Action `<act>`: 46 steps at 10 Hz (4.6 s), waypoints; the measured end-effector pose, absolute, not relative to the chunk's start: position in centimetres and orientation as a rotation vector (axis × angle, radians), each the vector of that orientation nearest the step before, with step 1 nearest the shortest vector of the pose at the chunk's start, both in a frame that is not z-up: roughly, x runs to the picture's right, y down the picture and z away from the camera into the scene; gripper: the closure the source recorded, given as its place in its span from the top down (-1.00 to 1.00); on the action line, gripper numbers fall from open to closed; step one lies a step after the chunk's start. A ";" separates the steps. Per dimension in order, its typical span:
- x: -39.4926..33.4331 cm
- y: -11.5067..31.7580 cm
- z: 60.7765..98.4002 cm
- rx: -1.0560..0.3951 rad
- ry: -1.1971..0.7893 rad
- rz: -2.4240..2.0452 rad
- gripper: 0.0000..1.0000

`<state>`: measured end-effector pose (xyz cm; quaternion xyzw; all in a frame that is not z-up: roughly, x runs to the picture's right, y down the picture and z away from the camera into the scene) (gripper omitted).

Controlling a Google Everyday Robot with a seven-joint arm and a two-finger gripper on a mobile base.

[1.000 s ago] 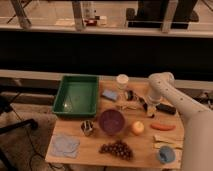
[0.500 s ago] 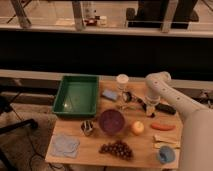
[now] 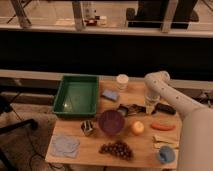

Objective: Place brush in metal cup

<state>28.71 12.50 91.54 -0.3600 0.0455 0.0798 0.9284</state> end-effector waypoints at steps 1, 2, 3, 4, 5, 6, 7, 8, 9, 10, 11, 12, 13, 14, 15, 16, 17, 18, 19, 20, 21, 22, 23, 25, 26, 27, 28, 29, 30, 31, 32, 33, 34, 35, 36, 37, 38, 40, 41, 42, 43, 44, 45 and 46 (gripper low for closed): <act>28.7 12.5 91.5 -0.738 0.095 0.166 -0.95; 28.7 12.5 91.5 -0.737 0.097 0.169 -0.95; 28.8 12.5 91.4 -0.737 0.098 0.172 -0.95; 28.8 12.4 91.3 -0.735 0.095 0.176 -0.95; 28.8 12.2 91.0 -0.729 0.084 0.186 -0.95; 28.6 12.0 90.7 -0.715 0.066 0.199 -0.95; 28.6 11.4 90.2 -0.693 0.055 0.213 -0.95; 28.6 11.0 89.6 -0.664 0.048 0.232 -0.95; 28.8 10.3 88.9 -0.614 0.044 0.265 -0.95; 29.3 9.9 88.4 -0.578 0.039 0.298 -0.95; 29.5 9.6 87.9 -0.556 0.032 0.319 -0.95; 29.6 8.6 87.0 -0.522 0.010 0.346 -0.95; 29.6 8.2 86.5 -0.508 -0.003 0.358 -0.95; 29.7 7.7 86.0 -0.495 -0.020 0.368 -0.95; 30.0 7.0 84.9 -0.470 -0.040 0.380 -0.95; 30.1 6.2 83.9 -0.445 -0.053 0.385 -0.95; 30.1 5.4 82.8 -0.418 -0.067 0.385 -0.95; 30.0 4.7 81.8 -0.396 -0.078 0.383 -0.95; 30.2 3.8 80.4 -0.362 -0.092 0.382 -0.95; 30.4 2.9 78.9 -0.331 -0.109 0.382 -0.95; 30.5 2.3 77.9 -0.311 -0.121 0.380 -0.95; 30.2 1.2 76.0 -0.273 -0.152 0.366 -0.95; 29.9 0.8 75.0 -0.253 -0.171 0.357 -0.95; 29.3 0.1 72.4 -0.196 -0.212 0.329 -0.95; 28.8 0.0 71.5 -0.176 -0.236 0.313 -0.95; 28.1 -0.2 70.5 -0.157 -0.261 0.296 -0.95; 27.8 -0.2 69.4 -0.141 -0.283 0.283 -0.95; 27.2 -0.1 68.2 -0.125 -0.311 0.263 -0.95; 26.4 -0.1 67.0 -0.111 -0.339 0.244 -0.95; 25.9 0.0 66.1 -0.099 -0.358 0.228 -0.95; 25.5 0.0 65.0 -0.082 -0.384 0.211 -0.95; 25.4 0.1 64.2 -0.070 -0.401 0.203 -0.95; 25.2 0.1 63.3 -0.054 -0.418 0.192 -0.95; 25.1 0.1 62.4 -0.041 -0.432 0.184 -0.95; 25.1 0.2 61.9 -0.032 -0.440 0.179 -0.95; 24.9 0.2 61.6 -0.028 -0.448 0.173 -0.95; 24.7 0.3 61.3 -0.025 -0.455 0.167 -0.95; 24.6 0.5 60.9 -0.026 -0.466 0.160 -0.95; 24.5 0.6 60.7 -0.029 -0.476 0.156 -0.95; 24.2 0.7 60.4 -0.034 -0.496 0.143 -0.95; 24.1 0.8 60.2 -0.036 -0.506 0.134 -0.95; 23.8 0.9 60.0 -0.037 -0.520 0.119 -0.95; 23.4 1.1 59.7 -0.034 -0.546 0.087 -0.95; 23.0 1.3 59.4 -0.028 -0.568 0.052 -0.95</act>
